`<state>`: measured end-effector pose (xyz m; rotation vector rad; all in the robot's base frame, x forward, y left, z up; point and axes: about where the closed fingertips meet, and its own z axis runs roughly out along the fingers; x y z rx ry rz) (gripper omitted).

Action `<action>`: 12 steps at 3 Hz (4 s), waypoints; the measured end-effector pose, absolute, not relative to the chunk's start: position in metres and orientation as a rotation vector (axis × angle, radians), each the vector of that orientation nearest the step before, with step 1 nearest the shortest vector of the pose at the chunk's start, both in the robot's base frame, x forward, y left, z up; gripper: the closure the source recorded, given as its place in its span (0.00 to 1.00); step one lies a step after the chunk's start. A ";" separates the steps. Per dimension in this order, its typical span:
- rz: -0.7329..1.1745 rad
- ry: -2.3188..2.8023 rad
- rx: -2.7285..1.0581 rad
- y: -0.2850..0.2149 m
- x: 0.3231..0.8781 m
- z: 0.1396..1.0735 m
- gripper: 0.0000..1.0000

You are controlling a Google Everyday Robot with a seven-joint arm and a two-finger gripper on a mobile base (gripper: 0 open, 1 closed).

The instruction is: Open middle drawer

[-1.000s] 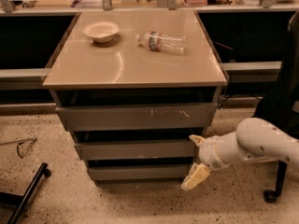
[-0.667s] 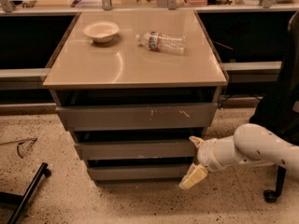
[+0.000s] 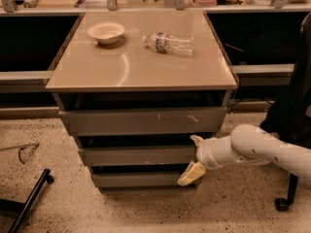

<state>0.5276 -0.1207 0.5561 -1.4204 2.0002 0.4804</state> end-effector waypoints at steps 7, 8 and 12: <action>0.313 1.908 -1.375 -0.056 0.583 0.477 0.00; 0.317 1.909 -1.373 -0.054 0.588 0.468 0.00; 0.463 1.980 -1.526 -0.039 0.603 0.412 0.00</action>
Offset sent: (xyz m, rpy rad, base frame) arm 0.0913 0.0422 -0.0305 -0.0552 -0.0351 0.0309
